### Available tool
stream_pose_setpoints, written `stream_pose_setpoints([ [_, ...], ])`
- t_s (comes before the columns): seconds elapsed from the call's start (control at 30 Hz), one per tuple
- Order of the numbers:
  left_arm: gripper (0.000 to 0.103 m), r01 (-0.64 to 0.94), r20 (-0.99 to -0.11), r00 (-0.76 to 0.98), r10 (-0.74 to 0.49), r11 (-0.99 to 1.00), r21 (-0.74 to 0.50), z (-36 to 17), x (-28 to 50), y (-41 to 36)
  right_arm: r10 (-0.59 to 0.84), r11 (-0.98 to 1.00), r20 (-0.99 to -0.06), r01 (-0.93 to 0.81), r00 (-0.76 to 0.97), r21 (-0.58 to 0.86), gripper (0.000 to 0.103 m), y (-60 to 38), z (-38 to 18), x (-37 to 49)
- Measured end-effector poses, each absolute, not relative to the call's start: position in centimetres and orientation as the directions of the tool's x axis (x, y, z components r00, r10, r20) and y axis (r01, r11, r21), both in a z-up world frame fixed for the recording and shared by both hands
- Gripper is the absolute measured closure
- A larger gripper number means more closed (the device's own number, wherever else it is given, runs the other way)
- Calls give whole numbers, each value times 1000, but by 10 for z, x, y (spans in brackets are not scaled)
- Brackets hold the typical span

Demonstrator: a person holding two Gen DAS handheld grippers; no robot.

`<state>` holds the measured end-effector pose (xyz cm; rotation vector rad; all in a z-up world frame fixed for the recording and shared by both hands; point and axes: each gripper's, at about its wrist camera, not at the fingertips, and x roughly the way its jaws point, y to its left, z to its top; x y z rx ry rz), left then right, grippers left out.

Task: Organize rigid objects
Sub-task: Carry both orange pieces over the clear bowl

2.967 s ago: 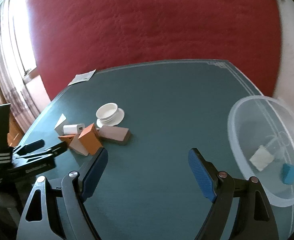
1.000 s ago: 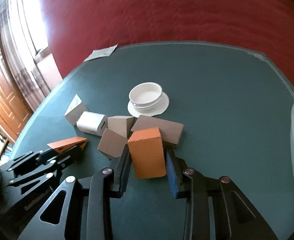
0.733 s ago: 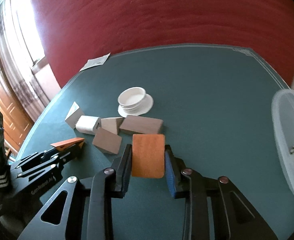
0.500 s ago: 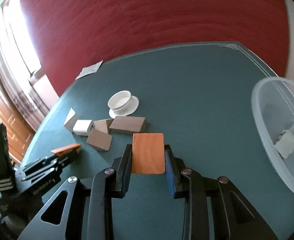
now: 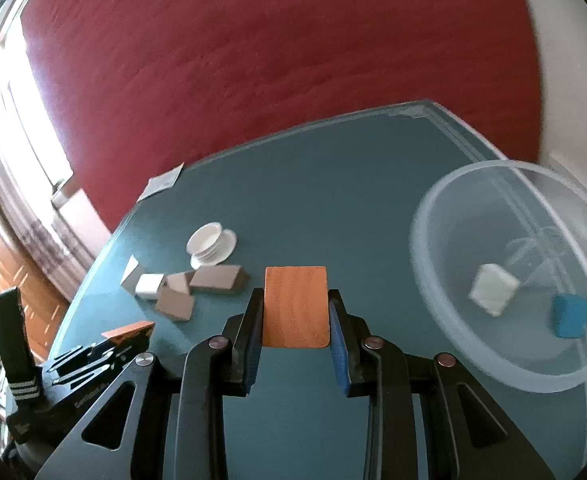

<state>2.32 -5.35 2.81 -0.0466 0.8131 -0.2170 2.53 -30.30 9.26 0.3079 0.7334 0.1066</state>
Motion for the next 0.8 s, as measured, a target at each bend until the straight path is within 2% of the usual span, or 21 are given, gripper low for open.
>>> stream_pose_setpoints([
  [0.6,72,289,-709,663,-242,956,-56,47,13,-113,-43,934,-617,251,786,255,72,-405,100,-7],
  [0.73,72,317,-706,660,-257,947,-48,52,14,-128,-52,929,-639,272,768,250,70,-418,88,-7],
  [0.8,72,330,-703,661,-262,943,-42,55,14,-134,-58,927,-645,280,762,248,65,-425,83,-9],
])
